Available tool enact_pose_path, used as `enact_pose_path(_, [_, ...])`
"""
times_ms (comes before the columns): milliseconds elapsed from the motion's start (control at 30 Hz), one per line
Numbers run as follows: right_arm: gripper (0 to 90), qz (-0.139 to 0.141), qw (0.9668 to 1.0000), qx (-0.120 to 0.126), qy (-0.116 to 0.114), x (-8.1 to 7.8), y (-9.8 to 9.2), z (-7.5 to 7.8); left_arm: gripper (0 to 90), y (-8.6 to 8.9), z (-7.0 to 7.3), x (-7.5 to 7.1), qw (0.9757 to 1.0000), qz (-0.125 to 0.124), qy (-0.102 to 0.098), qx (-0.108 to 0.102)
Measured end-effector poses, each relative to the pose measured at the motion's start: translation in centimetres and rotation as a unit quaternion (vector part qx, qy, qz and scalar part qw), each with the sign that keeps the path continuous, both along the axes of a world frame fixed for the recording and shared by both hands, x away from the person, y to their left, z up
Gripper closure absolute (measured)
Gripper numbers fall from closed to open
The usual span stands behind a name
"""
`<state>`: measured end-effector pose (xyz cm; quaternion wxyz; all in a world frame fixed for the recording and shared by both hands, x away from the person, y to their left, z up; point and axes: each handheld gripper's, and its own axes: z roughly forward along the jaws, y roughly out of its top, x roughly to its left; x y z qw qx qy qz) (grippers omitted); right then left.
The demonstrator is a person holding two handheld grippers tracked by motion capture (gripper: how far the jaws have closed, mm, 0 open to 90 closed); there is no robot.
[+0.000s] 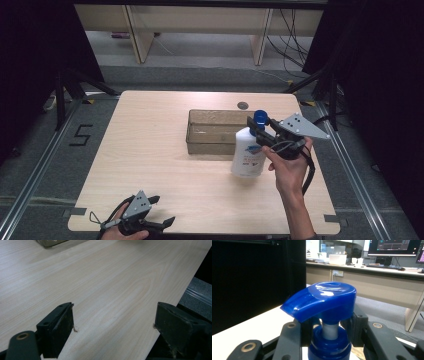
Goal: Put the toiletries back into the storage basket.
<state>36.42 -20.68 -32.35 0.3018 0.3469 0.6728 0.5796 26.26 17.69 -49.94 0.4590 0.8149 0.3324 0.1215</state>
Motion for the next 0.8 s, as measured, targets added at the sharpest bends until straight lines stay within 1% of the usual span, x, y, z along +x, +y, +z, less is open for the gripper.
enact_pose_path(33, [62.9, 0.002, 0.9999, 0.011, 0.001, 0.2, 0.0, 0.2, 15.1, 0.0, 0.0, 0.0, 1.0, 0.0, -0.001, -0.002])
enact_pose_path(67, [62.9, 0.004, 0.9999, 0.011, 0.001, 0.3, 0.0, 0.2, 15.1, 0.0, 0.0, 0.0, 1.0, -0.001, 0.0, -0.001])
enact_pose_path(100, [62.9, 0.0, 1.0, 0.007, -0.002, 0.4, -0.1, 0.4, 15.1, 0.1, 0.0, 0.1, 1.0, -0.002, -0.001, 0.003])
enact_pose_path(133, [62.9, 0.0, 1.0, 0.007, -0.002, 0.4, -0.1, 0.4, 15.1, 0.1, 0.0, 0.1, 1.0, -0.002, -0.001, 0.003])
enact_pose_path(167, [62.9, 0.005, 0.9999, 0.011, 0.004, 0.5, -0.1, 0.5, 15.1, 0.1, 0.0, 0.1, 1.0, -0.002, -0.001, 0.003])
enact_pose_path(200, [62.9, 0.005, 0.9999, 0.008, 0.005, 0.8, -0.1, 0.7, 15.1, 0.0, 0.0, 0.0, 1.0, 0.0, 0.0, -0.002])
enact_pose_path(267, [63.0, 0.006, 0.9999, 0.011, 0.005, 0.9, -0.1, 0.8, 15.1, 0.0, 0.0, 0.0, 1.0, 0.0, 0.0, -0.002])
enact_pose_path(300, [63.0, 0.004, 1.0, 0.005, -0.001, 1.0, -0.2, 0.9, 15.1, 0.0, 0.0, 0.0, 1.0, 0.0, -0.001, -0.002])
enact_pose_path(333, [63.0, 0.004, 1.0, 0.009, 0.003, 1.1, -0.1, 1.1, 15.1, 0.0, 0.0, 0.0, 1.0, 0.0, -0.001, -0.002])
enact_pose_path(433, [62.9, 0.003, 1.0, 0.004, 0.0, 1.2, 0.0, 1.4, 15.1, 0.0, 0.0, 0.0, 1.0, 0.0, -0.001, -0.001])
enact_pose_path(467, [62.9, 0.003, 1.0, 0.004, 0.0, 1.2, 0.0, 1.4, 15.1, 0.1, 0.0, 0.1, 1.0, -0.002, -0.001, 0.004])
enact_pose_path(567, [63.0, 0.004, 0.9999, 0.009, -0.004, 1.4, 0.0, 1.8, 15.1, 0.1, 0.0, 0.1, 1.0, -0.002, -0.001, 0.002])
enact_pose_path(600, [62.9, 0.005, 0.9999, 0.013, 0.003, 1.5, 0.0, 1.9, 15.1, 0.1, 0.0, 0.1, 1.0, -0.003, -0.001, 0.002])
enact_pose_path(633, [62.9, 0.007, 0.9999, 0.015, 0.0, 1.7, 0.0, 2.1, 15.1, 0.1, 0.0, 0.1, 1.0, -0.002, -0.001, 0.003])
enact_pose_path(733, [63.0, 0.005, 0.9999, 0.013, -0.004, 1.8, 0.0, 2.3, 15.1, 0.1, 0.0, 0.0, 1.0, -0.002, 0.0, 0.003])
enact_pose_path(767, [63.0, 0.007, 0.9999, 0.014, 0.001, 1.9, 0.1, 2.4, 15.1, 0.0, 0.0, 0.0, 1.0, 0.0, 0.0, -0.001])
enact_pose_path(800, [62.9, 0.01, 0.9998, 0.015, -0.001, 2.0, 0.2, 2.6, 15.1, 0.1, -0.1, 0.1, 1.0, -0.004, -0.001, 0.003])
